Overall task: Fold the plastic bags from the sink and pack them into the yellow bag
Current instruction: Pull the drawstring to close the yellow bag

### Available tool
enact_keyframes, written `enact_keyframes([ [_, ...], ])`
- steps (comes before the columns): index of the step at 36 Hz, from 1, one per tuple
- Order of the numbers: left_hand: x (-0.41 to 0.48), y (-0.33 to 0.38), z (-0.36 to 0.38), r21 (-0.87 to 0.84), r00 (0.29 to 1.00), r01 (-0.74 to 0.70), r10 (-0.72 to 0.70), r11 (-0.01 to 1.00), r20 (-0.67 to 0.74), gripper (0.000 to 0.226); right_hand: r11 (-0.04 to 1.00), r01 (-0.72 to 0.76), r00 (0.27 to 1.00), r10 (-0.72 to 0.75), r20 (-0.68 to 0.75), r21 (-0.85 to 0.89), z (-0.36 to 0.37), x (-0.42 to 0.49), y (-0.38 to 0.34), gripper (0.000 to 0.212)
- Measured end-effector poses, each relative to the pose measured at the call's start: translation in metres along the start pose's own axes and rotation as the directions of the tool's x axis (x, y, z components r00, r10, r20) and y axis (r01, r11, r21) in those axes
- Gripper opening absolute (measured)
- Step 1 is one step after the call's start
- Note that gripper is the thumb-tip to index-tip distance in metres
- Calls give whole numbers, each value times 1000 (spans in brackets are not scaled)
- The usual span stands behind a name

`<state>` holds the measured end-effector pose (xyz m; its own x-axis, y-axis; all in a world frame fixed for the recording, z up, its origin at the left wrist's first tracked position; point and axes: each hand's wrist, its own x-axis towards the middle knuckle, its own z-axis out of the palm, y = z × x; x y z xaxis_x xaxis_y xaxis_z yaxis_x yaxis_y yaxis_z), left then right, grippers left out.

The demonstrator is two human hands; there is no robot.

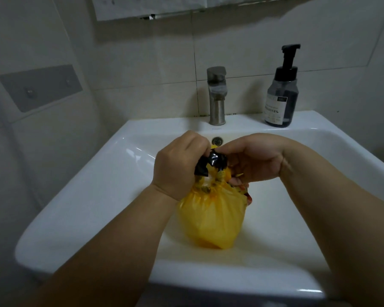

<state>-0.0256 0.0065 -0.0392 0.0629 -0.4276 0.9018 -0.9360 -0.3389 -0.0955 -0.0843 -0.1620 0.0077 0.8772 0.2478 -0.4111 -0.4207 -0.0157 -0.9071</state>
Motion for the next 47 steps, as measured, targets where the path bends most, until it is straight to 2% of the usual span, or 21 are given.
enact_keyframes([
  [2, -1, 0, 0, -27, 1000, 10, -10, 1000, 16, 17, 1000, -4, 999, 4, -34, 7, 0, 0, 1, 15],
  [8, 0, 4, 2, 70, 996, -77, 79, 995, -33, 19, 1000, -23, 997, 23, 79, 1, 1, -2, 1, 18],
  [11, 1, 2, 0, 77, 999, -31, 33, 997, -29, 19, 998, -18, 998, 15, 58, 63, 2, -2, -1, 18],
  [14, -2, -2, 1, -7, 991, 87, -86, 996, 98, 30, 998, -7, 1000, 7, -1, 69, 0, 0, 0, 21],
  [16, -4, -3, 1, -76, 962, 192, -173, 978, 210, 39, 999, 16, 998, -13, -68, 41, -1, 1, 2, 22],
  [18, -5, -4, -1, -136, 934, 267, -222, 954, 279, 28, 998, 66, 985, -67, -158, -13, -3, 1, 3, 19],
  [24, -4, -6, -7, -224, 902, 399, -336, 889, 272, 30, 977, 165, 946, -195, -258, -135, -2, 5, 5, 15],
  [27, -2, 1, -7, -225, 865, 475, -406, 851, 294, 32, 974, 183, 924, -218, -314, -136, -4, 4, 6, 15],
  [31, 0, 5, -7, -214, 786, 604, -532, 767, 314, 5, 967, 195, 938, -233, -256, -163, -3, 4, 9, 17],
  [34, 2, 4, -9, -231, 726, 683, -607, 693, 323, 12, 965, 218, 934, -249, -257, -144, 0, 6, 9, 19],
  [36, 4, 6, -10, -264, 677, 732, -624, 628, 392, 9, 962, 231, 914, -266, -306, -144, -1, 7, 8, 19],
  [38, 3, 8, -9, -269, 634, 767, -624, 582, 457, 18, 961, 235, 900, -271, -342, -143, -2, 9, 9, 20],
  [41, 1, 5, -7, -217, 617, 774, -632, 595, 469, 27, 964, 232, 907, -263, -329, -130, -2, 10, 10, 20],
  [43, 0, 3, -7, -176, 606, 778, -649, 603, 460, 23, 965, 226, 911, -257, -322, -130, 0, 10, 10, 20],
  [45, 0, -1, -8, -136, 598, 779, -658, 612, 458, 16, 961, 196, 889, -258, -379, -194, -2, 11, 9, 21],
  [47, 0, -5, -9, -69, 592, 767, -661, 638, 461, 13, 946, 126, 831, -265, -489, -298, -5, 11, 10, 23],
])
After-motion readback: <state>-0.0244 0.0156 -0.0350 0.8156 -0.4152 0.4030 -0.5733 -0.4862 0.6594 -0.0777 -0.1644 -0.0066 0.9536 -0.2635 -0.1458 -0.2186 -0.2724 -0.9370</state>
